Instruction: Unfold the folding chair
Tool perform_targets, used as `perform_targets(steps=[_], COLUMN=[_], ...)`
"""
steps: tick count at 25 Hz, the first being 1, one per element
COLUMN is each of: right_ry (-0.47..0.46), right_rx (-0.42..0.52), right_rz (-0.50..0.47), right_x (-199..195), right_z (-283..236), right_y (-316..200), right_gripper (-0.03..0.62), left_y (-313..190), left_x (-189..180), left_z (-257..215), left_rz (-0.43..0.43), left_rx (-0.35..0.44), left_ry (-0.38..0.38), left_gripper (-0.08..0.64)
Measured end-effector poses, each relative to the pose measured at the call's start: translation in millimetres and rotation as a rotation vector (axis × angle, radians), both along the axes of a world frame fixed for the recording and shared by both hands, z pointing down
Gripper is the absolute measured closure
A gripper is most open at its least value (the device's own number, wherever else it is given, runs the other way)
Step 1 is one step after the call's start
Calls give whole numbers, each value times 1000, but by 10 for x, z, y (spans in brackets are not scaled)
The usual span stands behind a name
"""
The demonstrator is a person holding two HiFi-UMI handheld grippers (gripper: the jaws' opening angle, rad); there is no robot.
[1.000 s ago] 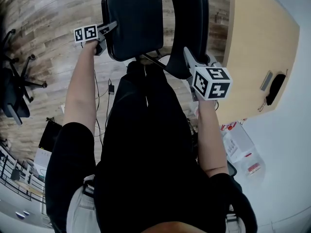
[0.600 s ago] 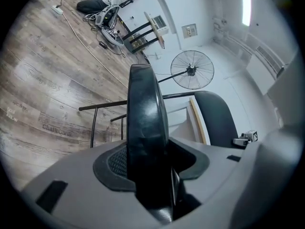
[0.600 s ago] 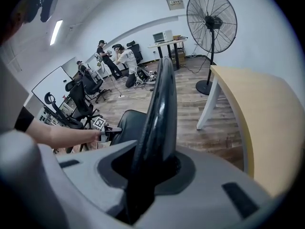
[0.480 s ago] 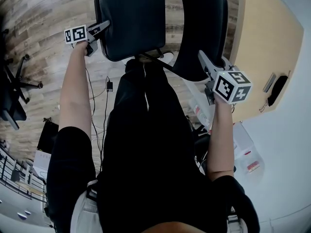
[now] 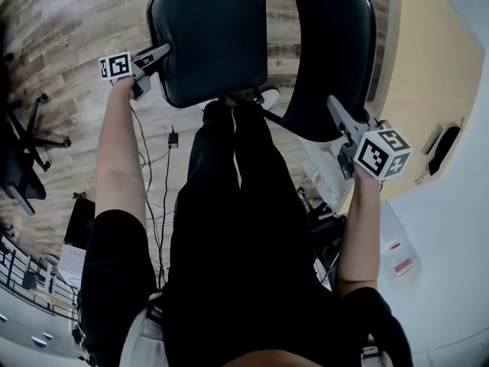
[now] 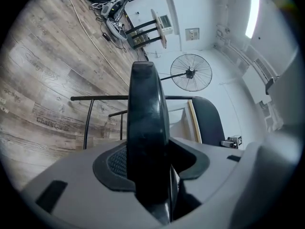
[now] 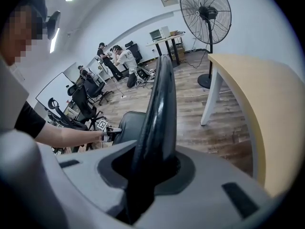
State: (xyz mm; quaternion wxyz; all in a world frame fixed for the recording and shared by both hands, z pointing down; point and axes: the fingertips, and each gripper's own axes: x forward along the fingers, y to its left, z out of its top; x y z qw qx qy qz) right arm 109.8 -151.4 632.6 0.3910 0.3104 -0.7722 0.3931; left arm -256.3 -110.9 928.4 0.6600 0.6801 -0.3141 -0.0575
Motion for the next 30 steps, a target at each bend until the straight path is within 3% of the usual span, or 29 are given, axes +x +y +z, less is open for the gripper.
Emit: perform_targets(steps=[7,26,30], right_ry=[-19,-115,-144], right_rx=[-19,-79,-100], right_rz=[-5,-15,-83], right_x=[-256,127,152], right_z=[228,625,668], right_y=[-26,26,47], right_gripper=[514,514,510], left_y=[62,222,243], left_x=[-320,-425,-444], left_z=[332,804,855], left_rz=[-26,-75,-79], left_rx=[-39,-29,-25], left_ry=[74,187,193], left_gripper=[347,336,327])
